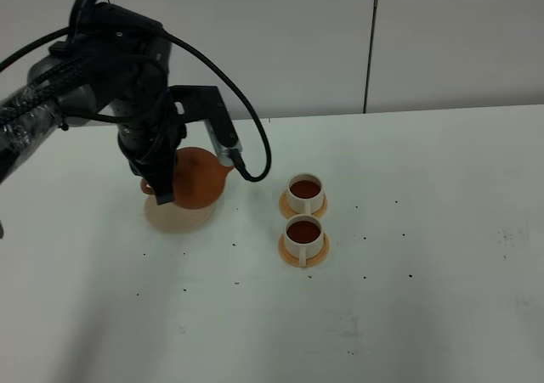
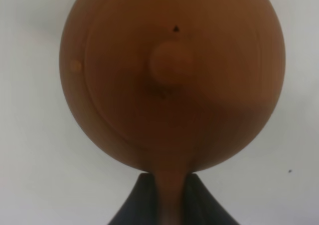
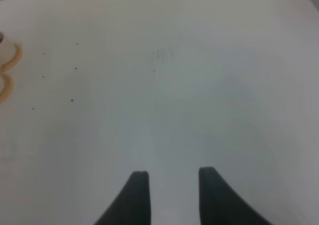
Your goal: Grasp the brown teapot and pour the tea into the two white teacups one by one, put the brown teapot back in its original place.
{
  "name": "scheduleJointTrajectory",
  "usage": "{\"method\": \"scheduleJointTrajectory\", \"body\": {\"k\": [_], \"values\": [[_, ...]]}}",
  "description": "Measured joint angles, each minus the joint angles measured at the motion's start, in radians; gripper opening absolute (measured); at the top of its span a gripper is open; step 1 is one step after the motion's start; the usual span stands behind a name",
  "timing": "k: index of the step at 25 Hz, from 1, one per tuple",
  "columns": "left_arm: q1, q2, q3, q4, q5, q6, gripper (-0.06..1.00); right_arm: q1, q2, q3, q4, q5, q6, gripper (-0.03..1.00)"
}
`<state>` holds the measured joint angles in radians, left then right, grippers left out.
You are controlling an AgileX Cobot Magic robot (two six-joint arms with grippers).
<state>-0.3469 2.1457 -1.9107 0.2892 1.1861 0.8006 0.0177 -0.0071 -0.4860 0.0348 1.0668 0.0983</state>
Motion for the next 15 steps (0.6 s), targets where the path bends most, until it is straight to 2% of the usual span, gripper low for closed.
{"method": "scheduleJointTrajectory", "body": {"k": [4, 11, 15], "values": [[0.027, 0.038, -0.001, -0.003, -0.004, -0.012, 0.17, 0.000, 0.000, 0.000, 0.000, 0.000, 0.000, 0.24], [0.027, 0.109, -0.001, -0.016, -0.104, -0.052, 0.17, 0.000, 0.000, 0.000, 0.000, 0.000, 0.000, 0.24], [0.027, 0.116, -0.001, -0.016, -0.118, -0.064, 0.17, 0.000, 0.000, 0.000, 0.000, 0.000, 0.000, 0.24]]}}
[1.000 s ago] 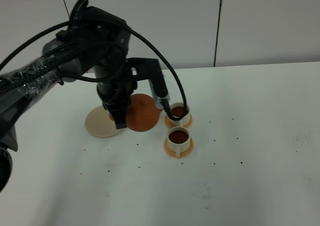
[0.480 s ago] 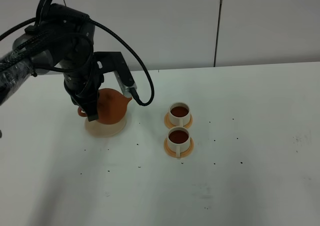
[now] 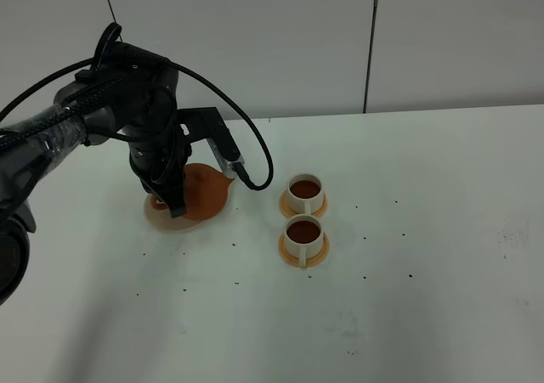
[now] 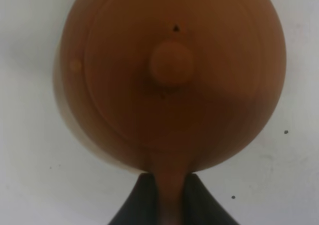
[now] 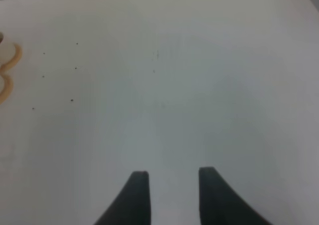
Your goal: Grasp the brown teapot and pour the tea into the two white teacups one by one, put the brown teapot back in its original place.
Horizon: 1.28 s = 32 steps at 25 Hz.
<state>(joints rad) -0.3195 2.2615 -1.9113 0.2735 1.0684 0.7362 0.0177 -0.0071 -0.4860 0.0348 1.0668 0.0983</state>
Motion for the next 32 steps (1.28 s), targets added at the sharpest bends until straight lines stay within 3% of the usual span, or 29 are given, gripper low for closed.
{"method": "scheduleJointTrajectory", "body": {"k": [32], "values": [[0.050, 0.000, 0.000, 0.045, 0.057, -0.060, 0.17, 0.000, 0.000, 0.000, 0.000, 0.000, 0.000, 0.24]]}}
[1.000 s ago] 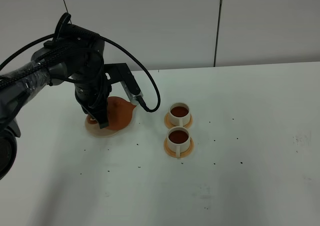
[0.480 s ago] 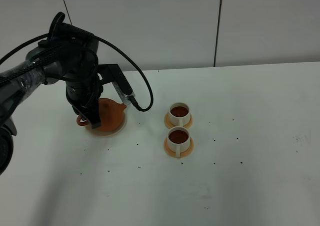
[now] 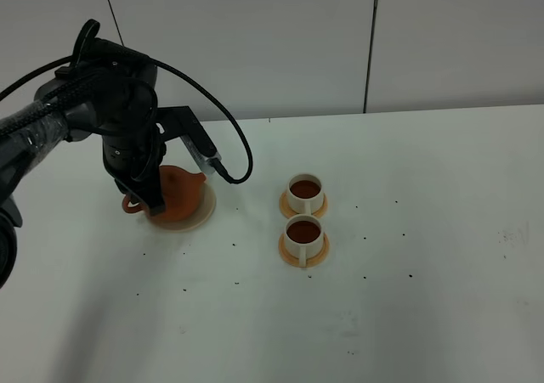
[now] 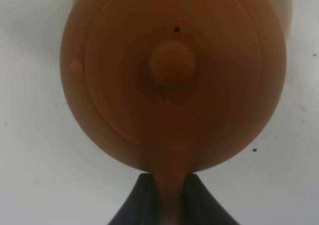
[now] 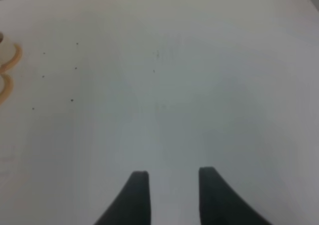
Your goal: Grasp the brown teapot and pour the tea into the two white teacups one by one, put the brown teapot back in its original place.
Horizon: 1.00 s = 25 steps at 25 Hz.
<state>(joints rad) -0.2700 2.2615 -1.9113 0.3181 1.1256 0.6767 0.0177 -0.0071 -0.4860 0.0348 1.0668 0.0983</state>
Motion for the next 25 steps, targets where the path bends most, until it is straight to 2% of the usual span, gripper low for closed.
{"method": "scheduleJointTrajectory", "body": {"k": [25], "values": [[0.000, 0.020, 0.000, -0.018, -0.001, -0.017, 0.17, 0.000, 0.000, 0.000, 0.000, 0.000, 0.000, 0.24]]}}
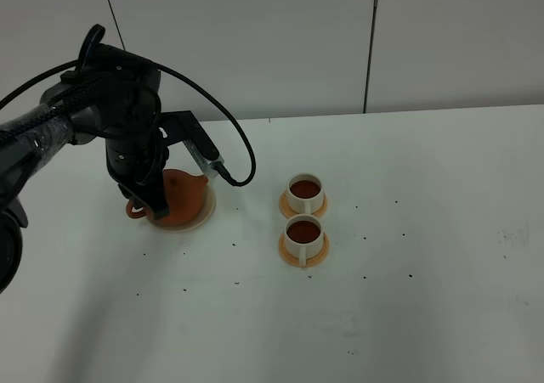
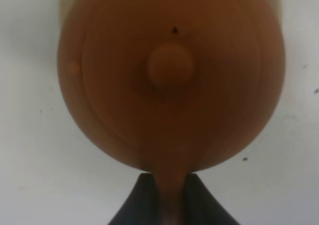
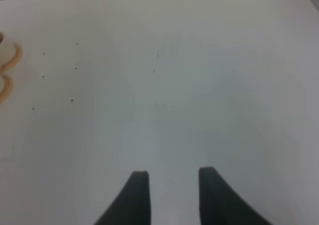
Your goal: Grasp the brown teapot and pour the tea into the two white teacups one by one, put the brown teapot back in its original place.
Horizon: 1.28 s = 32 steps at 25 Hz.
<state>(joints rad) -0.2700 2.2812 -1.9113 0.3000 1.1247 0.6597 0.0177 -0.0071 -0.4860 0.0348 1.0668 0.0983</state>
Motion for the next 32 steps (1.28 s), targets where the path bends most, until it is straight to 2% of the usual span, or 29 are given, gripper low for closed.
{"method": "scheduleJointTrajectory", "body": {"k": [12, 14, 22, 32], "values": [[0.001, 0.000, -0.002, -0.001, -0.009, 0.000, 0.18, 0.000, 0.000, 0.000, 0.000, 0.000, 0.000, 0.24], [0.001, 0.000, -0.002, -0.001, -0.012, -0.001, 0.21, 0.000, 0.000, 0.000, 0.000, 0.000, 0.000, 0.24], [0.001, 0.000, -0.002, -0.008, -0.020, -0.001, 0.45, 0.000, 0.000, 0.000, 0.000, 0.000, 0.000, 0.24], [0.001, 0.000, -0.002, -0.030, -0.020, -0.001, 0.49, 0.000, 0.000, 0.000, 0.000, 0.000, 0.000, 0.24]]}}
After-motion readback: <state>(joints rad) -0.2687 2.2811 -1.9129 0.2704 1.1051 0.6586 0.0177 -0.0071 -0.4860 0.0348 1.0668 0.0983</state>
